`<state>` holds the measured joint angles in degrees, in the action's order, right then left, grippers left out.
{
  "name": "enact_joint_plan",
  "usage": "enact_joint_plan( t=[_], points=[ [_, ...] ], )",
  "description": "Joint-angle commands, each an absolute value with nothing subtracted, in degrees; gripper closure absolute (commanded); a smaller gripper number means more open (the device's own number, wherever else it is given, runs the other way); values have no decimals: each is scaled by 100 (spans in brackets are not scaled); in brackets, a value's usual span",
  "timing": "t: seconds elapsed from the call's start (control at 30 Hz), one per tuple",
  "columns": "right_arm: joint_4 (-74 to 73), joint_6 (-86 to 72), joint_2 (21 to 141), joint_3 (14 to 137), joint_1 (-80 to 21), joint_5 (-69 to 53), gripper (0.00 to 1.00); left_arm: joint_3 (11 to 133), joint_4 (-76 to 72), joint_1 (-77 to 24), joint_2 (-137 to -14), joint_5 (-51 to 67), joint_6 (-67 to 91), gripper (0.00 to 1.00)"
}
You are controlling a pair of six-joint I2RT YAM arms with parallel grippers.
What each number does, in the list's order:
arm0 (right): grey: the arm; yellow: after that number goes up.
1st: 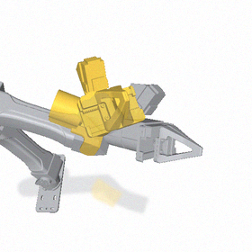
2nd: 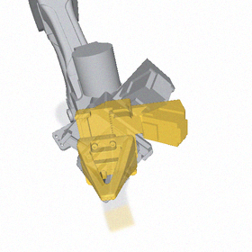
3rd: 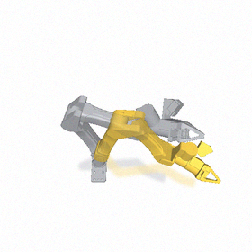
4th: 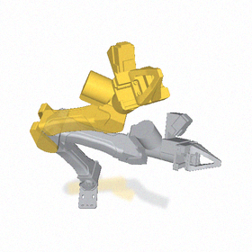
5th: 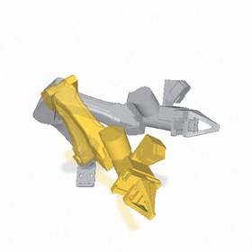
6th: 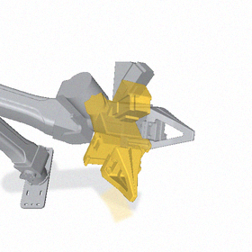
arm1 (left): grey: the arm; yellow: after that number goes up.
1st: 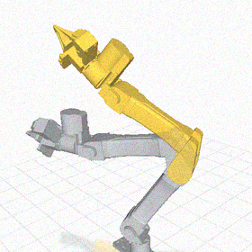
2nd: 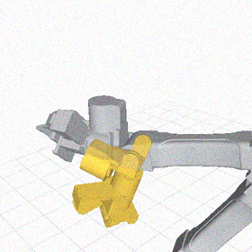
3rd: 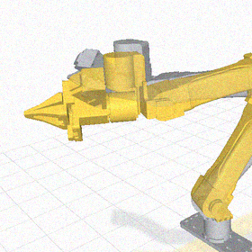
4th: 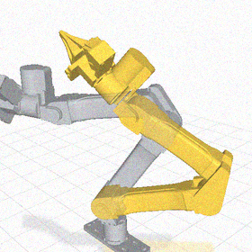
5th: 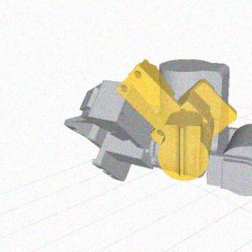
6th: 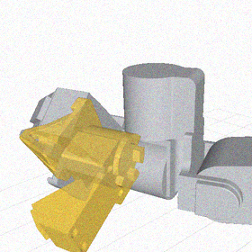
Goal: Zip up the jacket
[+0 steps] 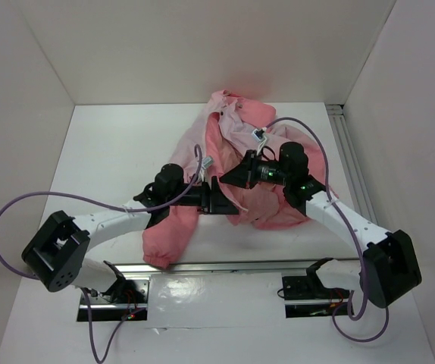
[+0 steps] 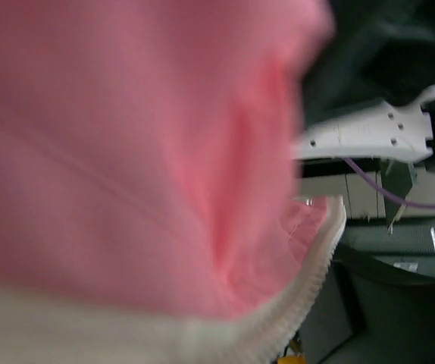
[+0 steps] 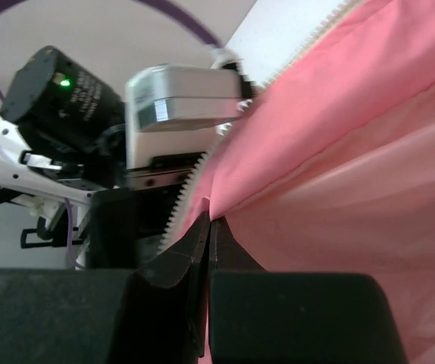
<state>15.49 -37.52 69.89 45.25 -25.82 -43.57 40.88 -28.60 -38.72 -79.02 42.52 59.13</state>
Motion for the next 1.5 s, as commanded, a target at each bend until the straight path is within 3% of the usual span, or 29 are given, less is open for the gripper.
enact_joint_plan(
  t=[0.0, 0.13, 0.2, 0.27, 0.3, 0.33, 0.37, 0.57, 0.73, 0.77, 0.9, 1.17, 1.27, 1.33, 1.37, 1.47],
  points=[
    [2119, -4034, 6918, 4509, -2760, -4316, 100, 4104, -3207, -3876, -8016, 3622, 6108, 13],
    [2144, -4323, 6864, 4395, -2760, -4368, 100, 4104, -2945, -3876, -8016, 3191, 6108, 32],
    [2206, -4386, 6803, 4333, -2760, -4368, 100, 4157, -2665, -3876, -7937, 2981, 5951, 59],
    [1987, -4386, 6750, 4333, -2760, -4368, 100, 4157, -2322, -3876, -7735, 2673, 5898, 74],
    [1786, -4386, 6689, 4385, -2760, -4316, 100, 4157, -2233, -3876, -7734, 2602, 5828, 96],
    [1636, -4386, 6688, 4386, -2760, -4263, 100, 4157, -2128, -3815, -7656, 2541, 5827, 100],
    [1443, -4203, 6628, 4499, -2760, -4202, 99, 4157, -1996, -3762, -7594, 2540, 5827, 100],
    [-1033, -3070, 6425, 5246, -2698, -2931, 26, 3806, -1539, -3446, -7190, 2856, 5652, 100],
    [-3299, -2830, 6495, 6203, -2768, -963, 13, 3507, -477, -2989, -6470, 2927, 5275, 100],
    [-3557, -2917, 6391, 6275, -2769, 199, 13, 3507, -248, -2814, -6182, 2822, 5178, 100],
    [-4455, -3365, 6319, 6136, -2830, 2169, 7, 3787, 946, -2436, -5819, 2611, 4799, 100],
    [-3658, -3744, 6705, 4836, -2830, 2232, 7, 4367, 1257, -2136, -6003, 2496, 4483, 100],
    [-2919, -3692, 7056, 4764, -2769, 2583, 19, 4491, 1415, -2074, -6064, 2365, 4482, 100],
    [-2786, -3543, 7407, 5096, -2698, 2881, 42, 4622, 1704, -1847, -6196, 2251, 4430, 100],
    [-2856, -3438, 7487, 5315, -2603, 2979, 69, 4832, 1836, -1759, -6196, 2250, 4430, 100],
    [-2778, -2755, 7681, 6369, -2190, 2735, 100, 5263, 2197, -1337, -6468, 2057, 4263, 100]
  ],
)
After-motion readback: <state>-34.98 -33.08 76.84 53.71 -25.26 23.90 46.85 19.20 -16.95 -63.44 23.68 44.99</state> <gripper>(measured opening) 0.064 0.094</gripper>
